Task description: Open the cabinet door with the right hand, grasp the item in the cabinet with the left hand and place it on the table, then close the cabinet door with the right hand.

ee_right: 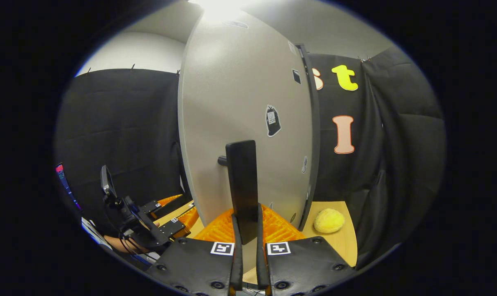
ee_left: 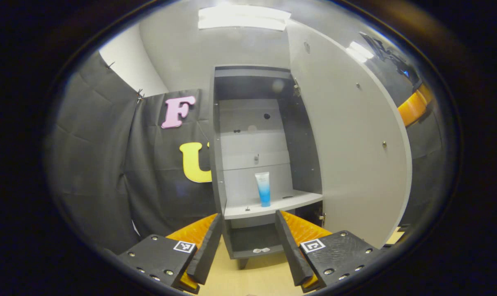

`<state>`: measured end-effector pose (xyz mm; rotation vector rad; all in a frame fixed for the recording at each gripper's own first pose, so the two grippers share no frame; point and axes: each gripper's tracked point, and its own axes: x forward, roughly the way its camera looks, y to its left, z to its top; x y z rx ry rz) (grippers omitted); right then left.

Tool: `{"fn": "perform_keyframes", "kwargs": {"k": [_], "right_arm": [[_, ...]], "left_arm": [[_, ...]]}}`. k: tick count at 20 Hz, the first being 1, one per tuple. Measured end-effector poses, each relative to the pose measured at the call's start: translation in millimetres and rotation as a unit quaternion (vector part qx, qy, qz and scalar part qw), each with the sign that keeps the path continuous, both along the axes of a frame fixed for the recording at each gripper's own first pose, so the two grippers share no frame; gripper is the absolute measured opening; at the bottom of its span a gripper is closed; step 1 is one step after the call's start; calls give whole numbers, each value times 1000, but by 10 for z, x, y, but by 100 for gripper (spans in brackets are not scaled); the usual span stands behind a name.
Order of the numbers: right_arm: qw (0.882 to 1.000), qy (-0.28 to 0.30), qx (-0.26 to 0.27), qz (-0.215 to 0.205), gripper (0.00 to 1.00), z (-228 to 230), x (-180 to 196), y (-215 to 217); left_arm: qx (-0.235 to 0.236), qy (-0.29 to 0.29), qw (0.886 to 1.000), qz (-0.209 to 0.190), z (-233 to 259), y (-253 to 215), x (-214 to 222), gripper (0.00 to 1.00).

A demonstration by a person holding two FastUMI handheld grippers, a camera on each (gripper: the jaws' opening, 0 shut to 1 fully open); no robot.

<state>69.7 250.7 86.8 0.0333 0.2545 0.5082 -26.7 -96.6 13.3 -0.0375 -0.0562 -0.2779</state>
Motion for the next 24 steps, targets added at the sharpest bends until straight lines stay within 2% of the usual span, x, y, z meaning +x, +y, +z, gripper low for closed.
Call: {"fn": "perform_keyframes", "kwargs": {"k": [5, 10, 11, 12, 13, 20, 21, 24], "right_arm": [[1000, -7, 3, -15, 15, 1, 8, -69], [999, -9, 20, -33, 14, 2, -1, -137], [999, -9, 22, -37, 11, 5, 0, -150], [999, -10, 25, -43, 18, 6, 2, -180], [998, -11, 27, -49, 14, 11, 4, -214], [992, -19, 32, -119, 14, 5, 177, -658], [991, -21, 34, -130, 10, 16, 194, -729], [991, -12, 61, -116, 8, -15, 205, -664]], "left_arm": [[1, 6, 1000, 0, -9, -77, -5, 77], [14, 3, 1000, -3, 26, -183, -36, 77], [15, 1, 1000, -4, 35, -206, -33, 77], [16, 1, 1000, -5, 49, -204, -54, 77], [17, 1, 1000, -5, 50, -208, -57, 77], [24, 0, 1000, -7, 66, -257, -91, 77], [24, -1, 1000, -7, 66, -263, -94, 77], [26, -2, 1000, -8, 85, -312, -104, 77]]}}
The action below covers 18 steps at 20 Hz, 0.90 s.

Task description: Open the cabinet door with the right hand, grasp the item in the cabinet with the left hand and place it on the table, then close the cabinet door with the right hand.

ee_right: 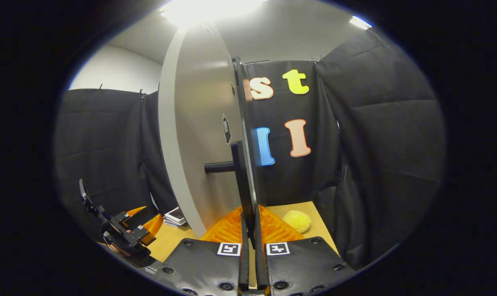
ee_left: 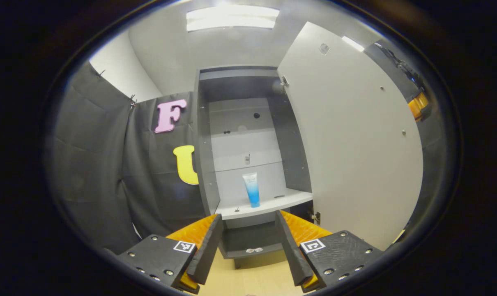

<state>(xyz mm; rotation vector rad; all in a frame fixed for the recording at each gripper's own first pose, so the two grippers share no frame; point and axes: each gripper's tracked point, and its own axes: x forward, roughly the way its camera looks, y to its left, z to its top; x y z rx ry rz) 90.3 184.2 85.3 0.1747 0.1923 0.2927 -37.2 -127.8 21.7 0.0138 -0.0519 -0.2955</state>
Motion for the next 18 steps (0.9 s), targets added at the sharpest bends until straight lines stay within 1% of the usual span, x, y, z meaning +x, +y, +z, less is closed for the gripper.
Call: {"fn": "perform_keyframes", "kwargs": {"k": [2, 5, 6, 7, 8, 9, 11, 12, 13, 15, 16, 18], "right_arm": [[1000, 5, 1, 8, 13, 4, -53, -34], [1000, -4, 5, 12, 14, 97, -298, -168], [1000, -7, 9, 17, 18, 98, -361, -189], [1000, -6, 8, 17, 24, 99, -436, -249], [1000, -9, -6, 1, 25, 61, -395, -395], [1000, -10, -22, -15, 22, 10, -346, -561], [998, -12, -38, -43, 21, -41, -358, -793], [998, -12, -39, -52, 29, -75, -325, -895], [997, -12, -43, -61, 49, -108, -332, -1007], [994, -21, -53, -90, 88, -176, -216, -1272], [992, -30, -59, -109, 100, -190, -154, -1402], [987, -44, -59, -146, 98, -218, -63, -1620]], "left_arm": [[3, 0, 1000, 1, 4, -78, 12, 78], [2, 1, 1000, 2, 45, -142, 30, 78], [2, 2, 1000, 3, 57, -173, 50, 77], [2, 3, 1000, 5, 65, -209, 78, 78], [-2, 5, 1000, 6, 76, -259, 104, 78], [-10, 9, 1000, 6, 88, -314, 122, 78], [-24, 16, 1000, 8, 110, -434, 159, 78], [-23, 16, 1000, 12, 134, -478, 182, 77], [-21, 16, 1000, 18, 152, -506, 196, 77], [-19, 15, 999, 29, 190, -589, 214, 77], [-17, 11, 999, 36, 234, -613, 249, 77], [-8, 6, 999, 47, 336, -639, 309, 77]]}}
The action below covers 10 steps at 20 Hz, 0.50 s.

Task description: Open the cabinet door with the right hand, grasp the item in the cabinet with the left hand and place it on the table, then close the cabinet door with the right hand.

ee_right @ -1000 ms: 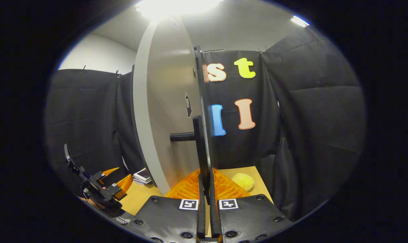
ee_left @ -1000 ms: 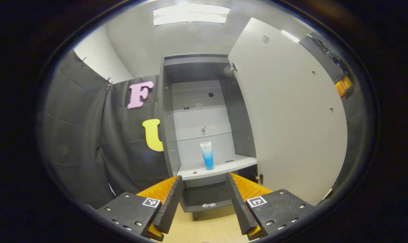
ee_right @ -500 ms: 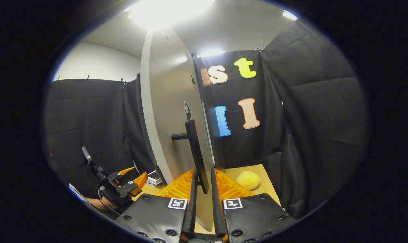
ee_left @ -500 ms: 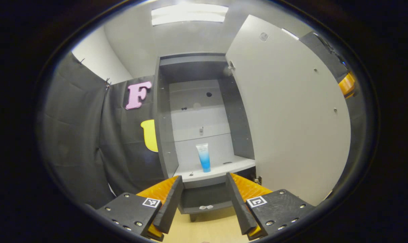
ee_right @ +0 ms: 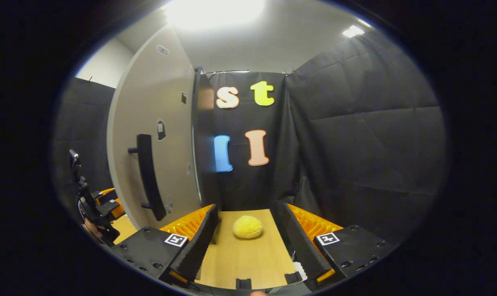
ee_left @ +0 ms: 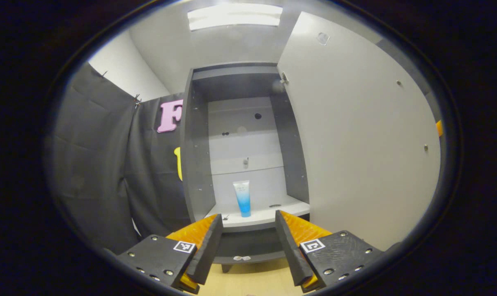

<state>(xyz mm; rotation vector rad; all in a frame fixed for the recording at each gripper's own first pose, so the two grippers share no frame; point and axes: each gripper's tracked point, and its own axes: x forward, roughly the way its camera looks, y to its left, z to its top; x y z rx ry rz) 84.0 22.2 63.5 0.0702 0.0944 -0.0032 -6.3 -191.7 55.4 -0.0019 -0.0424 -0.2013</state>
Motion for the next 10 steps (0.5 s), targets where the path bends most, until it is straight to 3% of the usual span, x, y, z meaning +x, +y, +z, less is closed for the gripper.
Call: {"fn": "perform_keyframes", "kwargs": {"k": [3, 10], "right_arm": [[1000, -12, 13, -19, 98, -34, 127, -113], [998, 2, -9, -65, 98, -209, 359, -116]], "left_arm": [[6, 2, 1000, 4, 88, -38, 179, 77], [-6, -8, 1000, 3, 192, -24, 914, 77]]}}
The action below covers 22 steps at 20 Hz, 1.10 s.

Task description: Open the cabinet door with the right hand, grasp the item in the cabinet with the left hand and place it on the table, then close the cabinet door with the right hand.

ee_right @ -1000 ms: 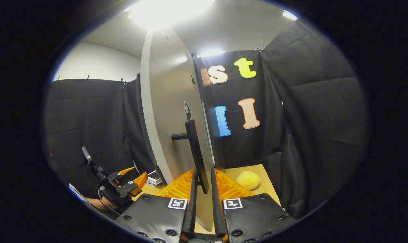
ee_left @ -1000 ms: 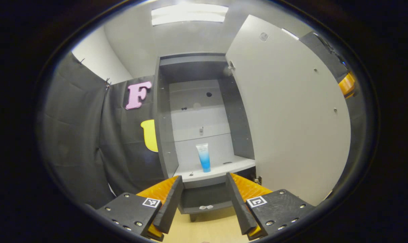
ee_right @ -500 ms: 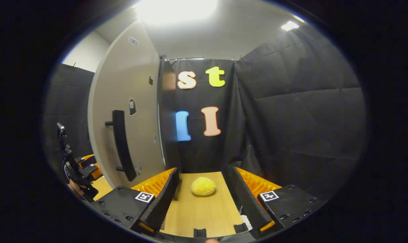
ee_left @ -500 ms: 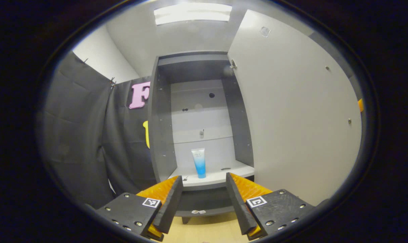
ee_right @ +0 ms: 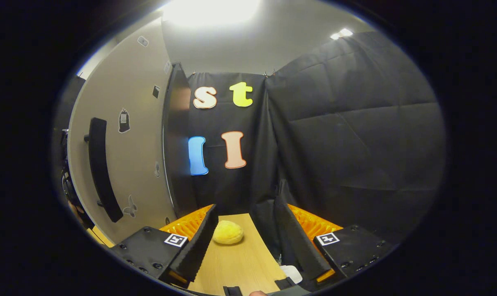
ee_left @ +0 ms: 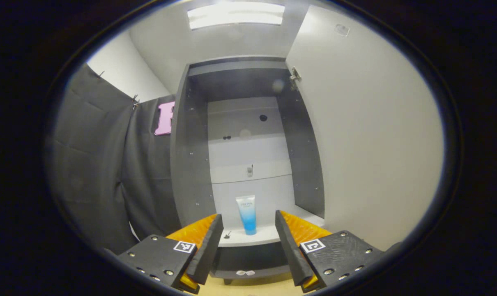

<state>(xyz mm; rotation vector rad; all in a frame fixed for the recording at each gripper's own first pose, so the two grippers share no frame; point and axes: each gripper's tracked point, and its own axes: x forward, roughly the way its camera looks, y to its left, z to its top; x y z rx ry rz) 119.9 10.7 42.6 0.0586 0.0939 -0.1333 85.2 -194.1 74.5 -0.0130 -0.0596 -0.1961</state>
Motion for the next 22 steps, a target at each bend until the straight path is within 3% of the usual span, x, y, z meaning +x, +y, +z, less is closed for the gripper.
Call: {"fn": "perform_keyframes", "kwargs": {"k": [10, 14, 17, 22], "right_arm": [[995, -12, 9, -98, 98, 132, 21, -169], [993, -16, 25, -117, 98, 125, 14, -174], [991, -1, 8, -135, 98, 54, 8, -215], [991, 9, 3, -133, 98, 0, 71, -164]], "left_arm": [[-12, 22, 999, -28, -346, -258, 1171, 77], [-11, 52, 998, -33, -601, -311, 1408, 78], [-10, 62, 997, -33, -756, -349, 1565, 78], [8, 62, 997, -34, -841, -402, 1755, 77]]}}
